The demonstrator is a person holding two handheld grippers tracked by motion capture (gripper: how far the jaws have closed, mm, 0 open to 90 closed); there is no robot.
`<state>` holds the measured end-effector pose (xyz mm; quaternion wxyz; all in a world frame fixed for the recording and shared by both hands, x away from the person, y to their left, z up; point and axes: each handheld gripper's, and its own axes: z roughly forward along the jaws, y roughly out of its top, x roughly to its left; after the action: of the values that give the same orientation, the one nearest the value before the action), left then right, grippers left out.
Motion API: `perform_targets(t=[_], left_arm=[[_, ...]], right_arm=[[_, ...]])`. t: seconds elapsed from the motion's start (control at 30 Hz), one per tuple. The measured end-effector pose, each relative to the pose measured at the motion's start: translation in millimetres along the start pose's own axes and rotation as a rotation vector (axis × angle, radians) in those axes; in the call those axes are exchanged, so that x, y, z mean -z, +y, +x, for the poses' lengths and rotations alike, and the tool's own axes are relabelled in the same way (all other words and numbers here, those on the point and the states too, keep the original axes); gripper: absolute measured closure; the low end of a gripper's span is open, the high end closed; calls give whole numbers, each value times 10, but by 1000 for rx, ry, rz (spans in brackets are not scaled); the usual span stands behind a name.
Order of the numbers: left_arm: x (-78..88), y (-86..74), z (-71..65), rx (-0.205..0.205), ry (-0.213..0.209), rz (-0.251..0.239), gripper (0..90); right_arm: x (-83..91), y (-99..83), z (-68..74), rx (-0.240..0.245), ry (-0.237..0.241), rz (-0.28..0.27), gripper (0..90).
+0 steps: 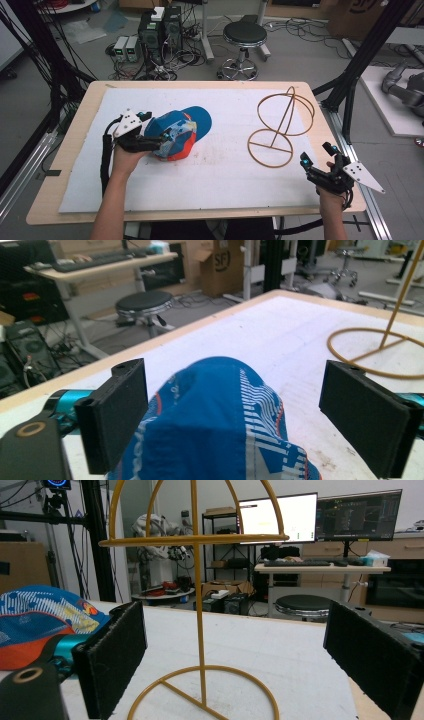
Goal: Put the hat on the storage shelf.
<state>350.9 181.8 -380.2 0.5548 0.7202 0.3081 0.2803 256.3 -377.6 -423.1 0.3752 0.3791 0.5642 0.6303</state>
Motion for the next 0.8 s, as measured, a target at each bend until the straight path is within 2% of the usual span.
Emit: perform_targets(t=[0.03, 0.17, 0.33, 0.53, 0.73, 0.8], left_arm=[[-37, -5, -1, -5, 7, 12, 142], [-111, -19, 18, -14, 14, 28, 159], [-149, -72, 83, 20, -11, 58, 161], [-203, -106, 94, 18, -17, 80, 232], [-243, -148, 103, 21, 7, 110, 273], [-251, -157, 104, 26, 22, 118, 340]], right_arm=[[5, 4, 6, -11, -3, -2, 100], [9, 13, 6, -3, -2, -4, 100], [-6, -3, 10, -5, -2, 4, 100], [-6, -1, 19, 3, 8, 1, 100], [-10, -1, 29, 2, 9, 3, 100], [-13, -7, 24, 9, 10, 4, 100]])
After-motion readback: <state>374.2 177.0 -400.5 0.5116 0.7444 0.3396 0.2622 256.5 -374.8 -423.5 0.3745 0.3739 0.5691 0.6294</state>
